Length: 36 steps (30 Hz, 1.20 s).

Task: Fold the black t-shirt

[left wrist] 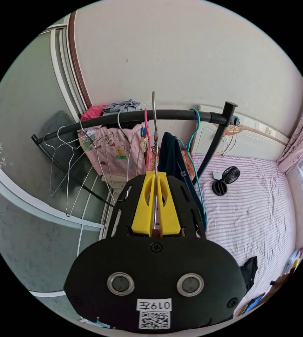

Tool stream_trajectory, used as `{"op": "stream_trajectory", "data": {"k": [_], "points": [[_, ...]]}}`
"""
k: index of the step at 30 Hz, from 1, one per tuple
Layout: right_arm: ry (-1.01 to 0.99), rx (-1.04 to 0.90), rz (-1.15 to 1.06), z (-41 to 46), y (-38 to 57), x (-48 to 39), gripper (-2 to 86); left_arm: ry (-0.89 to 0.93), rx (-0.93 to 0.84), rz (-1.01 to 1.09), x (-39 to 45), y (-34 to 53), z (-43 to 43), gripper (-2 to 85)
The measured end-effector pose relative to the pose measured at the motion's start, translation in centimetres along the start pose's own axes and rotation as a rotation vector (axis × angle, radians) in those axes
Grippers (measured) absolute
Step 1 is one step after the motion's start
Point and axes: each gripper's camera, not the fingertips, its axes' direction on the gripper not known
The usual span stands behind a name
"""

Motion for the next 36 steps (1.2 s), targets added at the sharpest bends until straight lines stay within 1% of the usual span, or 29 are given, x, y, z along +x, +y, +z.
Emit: {"op": "stream_trajectory", "data": {"k": [8,12,19,22,24,26,28,34,36], "points": [[0.088,0.009,0.026,-1.4,3.5,-0.6,-0.8,0.058,-0.044,-0.003,0.7,-5.7,2.4,0.9],[0.106,0.033,0.034,-2.1,5.4,-1.1,-0.8,0.034,-0.083,0.034,2.0,-7.9,3.6,0.9],[0.192,0.045,0.035,-3.7,9.3,-2.6,-0.8,0.017,-0.1,0.068,4.0,-10.1,3.5,0.7],[0.224,0.061,0.052,-4.7,11.2,-3.3,-0.1,0.041,-0.094,0.089,5.4,-11.0,2.7,0.8],[0.255,0.061,0.062,-5.3,12.5,-3.8,1.7,0.06,-0.072,0.097,6.6,-11.7,1.5,1.1],[0.285,0.062,0.089,-6.2,14.3,-4.3,5.7,0.075,-0.057,0.099,7.6,-12.3,0.5,1.4],[0.309,0.06,0.104,-7.1,15.7,-4.7,6.6,0.078,-0.04,0.099,8.6,-12.8,-0.5,1.7],[0.469,0.056,0.13,-12.3,20.4,-7.2,6.0,0.037,0.081,0.087,12.1,-13.5,-6.6,1.5],[0.547,0.045,0.143,-14.5,21.9,-8.2,5.5,-0.001,0.186,0.104,14.1,-13.0,-10.3,1.1]]}}
